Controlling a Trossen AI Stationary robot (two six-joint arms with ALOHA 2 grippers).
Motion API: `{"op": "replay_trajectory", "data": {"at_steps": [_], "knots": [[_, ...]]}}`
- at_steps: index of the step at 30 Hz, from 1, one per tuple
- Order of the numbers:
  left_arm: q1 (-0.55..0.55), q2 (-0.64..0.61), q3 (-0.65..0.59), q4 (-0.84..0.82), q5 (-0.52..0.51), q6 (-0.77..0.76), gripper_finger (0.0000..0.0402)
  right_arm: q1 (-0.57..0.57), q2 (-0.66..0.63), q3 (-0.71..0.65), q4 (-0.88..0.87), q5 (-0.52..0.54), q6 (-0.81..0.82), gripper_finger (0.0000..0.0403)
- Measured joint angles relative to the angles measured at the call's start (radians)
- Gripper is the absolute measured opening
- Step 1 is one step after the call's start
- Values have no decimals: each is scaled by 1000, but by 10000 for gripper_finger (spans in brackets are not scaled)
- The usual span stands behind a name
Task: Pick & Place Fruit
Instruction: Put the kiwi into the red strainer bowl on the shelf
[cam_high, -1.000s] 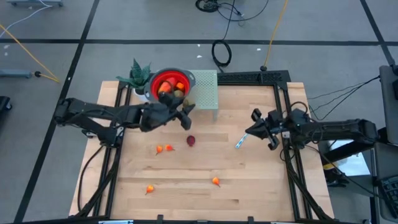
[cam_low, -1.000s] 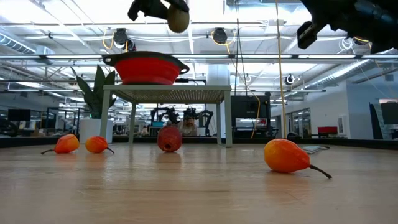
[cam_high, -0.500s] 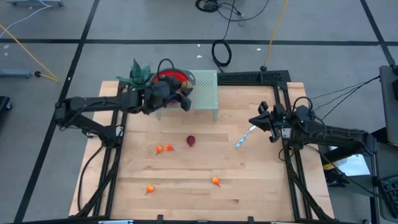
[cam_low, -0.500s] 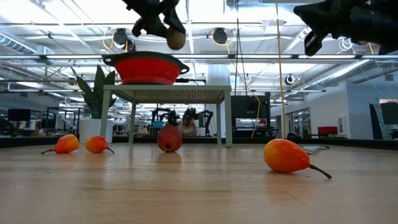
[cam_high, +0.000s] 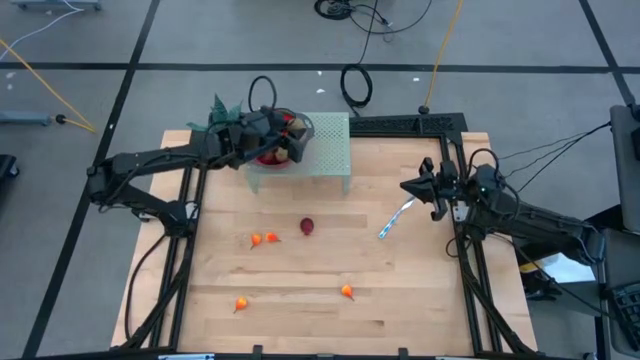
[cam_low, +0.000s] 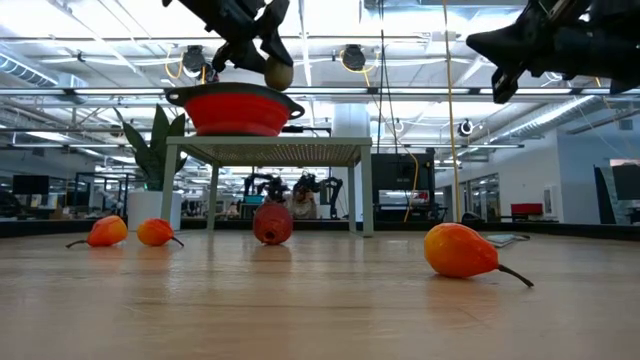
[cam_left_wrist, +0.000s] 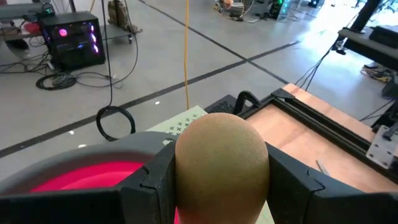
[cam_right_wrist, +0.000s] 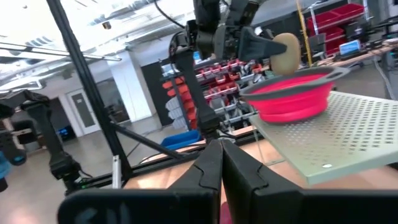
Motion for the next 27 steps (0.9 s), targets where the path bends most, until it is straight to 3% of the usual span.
{"op": "replay_trajectory", "data": {"at_steps": [3,9,17,21,27], "knots": [[1,0,0,5,6,118,175,-38,0,0,-1,-27,-2,0],[-33,0,0,60,-7,494,175,-117,0,0,-1,-109,-2,0],[-96,0,0,89,-183,1003,175,-176,0,0,0,-144,-2,0],[-108,0,0,89,-262,1131,175,-202,0,0,0,-172,-1,0],[-107,0,0,32,-415,1154,175,-229,0,0,0,-184,5,0]]}}
